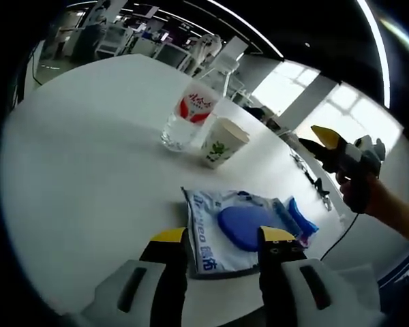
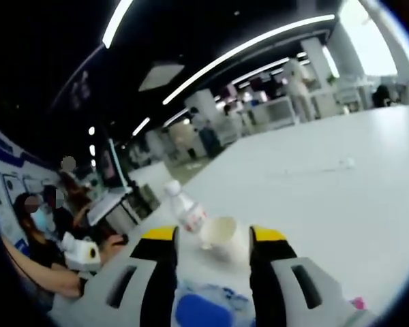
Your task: Arrange the tabletop items into an orderly group along one side of the table until the central work area is clear of visible clutter.
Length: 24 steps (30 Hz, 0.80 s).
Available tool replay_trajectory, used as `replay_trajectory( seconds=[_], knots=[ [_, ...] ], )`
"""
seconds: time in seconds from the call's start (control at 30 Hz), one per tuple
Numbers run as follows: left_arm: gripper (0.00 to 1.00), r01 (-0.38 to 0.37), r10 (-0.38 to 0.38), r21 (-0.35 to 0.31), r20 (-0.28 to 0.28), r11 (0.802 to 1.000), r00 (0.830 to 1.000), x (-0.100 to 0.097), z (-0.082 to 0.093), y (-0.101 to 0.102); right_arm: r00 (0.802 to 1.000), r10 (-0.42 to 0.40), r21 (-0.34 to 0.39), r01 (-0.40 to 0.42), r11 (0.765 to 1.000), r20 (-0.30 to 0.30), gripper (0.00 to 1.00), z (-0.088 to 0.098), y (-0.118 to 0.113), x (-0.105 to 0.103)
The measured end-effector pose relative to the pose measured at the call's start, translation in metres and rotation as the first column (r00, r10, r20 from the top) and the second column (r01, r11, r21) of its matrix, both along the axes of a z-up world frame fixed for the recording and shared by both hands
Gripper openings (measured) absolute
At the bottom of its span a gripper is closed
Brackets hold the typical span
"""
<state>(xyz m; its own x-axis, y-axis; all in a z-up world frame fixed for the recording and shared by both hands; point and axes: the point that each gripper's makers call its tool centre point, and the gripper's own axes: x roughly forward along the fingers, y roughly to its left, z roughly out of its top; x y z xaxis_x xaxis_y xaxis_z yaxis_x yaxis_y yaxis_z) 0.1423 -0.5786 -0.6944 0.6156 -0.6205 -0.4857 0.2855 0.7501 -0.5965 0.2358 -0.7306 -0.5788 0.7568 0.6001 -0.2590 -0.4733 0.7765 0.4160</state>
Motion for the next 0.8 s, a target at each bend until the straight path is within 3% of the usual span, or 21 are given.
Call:
replay_trajectory(
  seconds=[0.2,0.8],
  knots=[
    [0.41,0.037,-0.037,0.010,0.038,0.999,0.999,0.004,0.007,-0.005,0.999,-0.029,0.031,0.028,0.999,0.017,0.39,0.002,-0.003,-0.011],
    [0.43,0.047,-0.046,-0.003,0.046,0.999,0.998,0.004,0.017,-0.014,0.998,-0.067,0.030,0.068,0.997,-0.006,0.43,-0.013,-0.010,-0.036]
  ],
)
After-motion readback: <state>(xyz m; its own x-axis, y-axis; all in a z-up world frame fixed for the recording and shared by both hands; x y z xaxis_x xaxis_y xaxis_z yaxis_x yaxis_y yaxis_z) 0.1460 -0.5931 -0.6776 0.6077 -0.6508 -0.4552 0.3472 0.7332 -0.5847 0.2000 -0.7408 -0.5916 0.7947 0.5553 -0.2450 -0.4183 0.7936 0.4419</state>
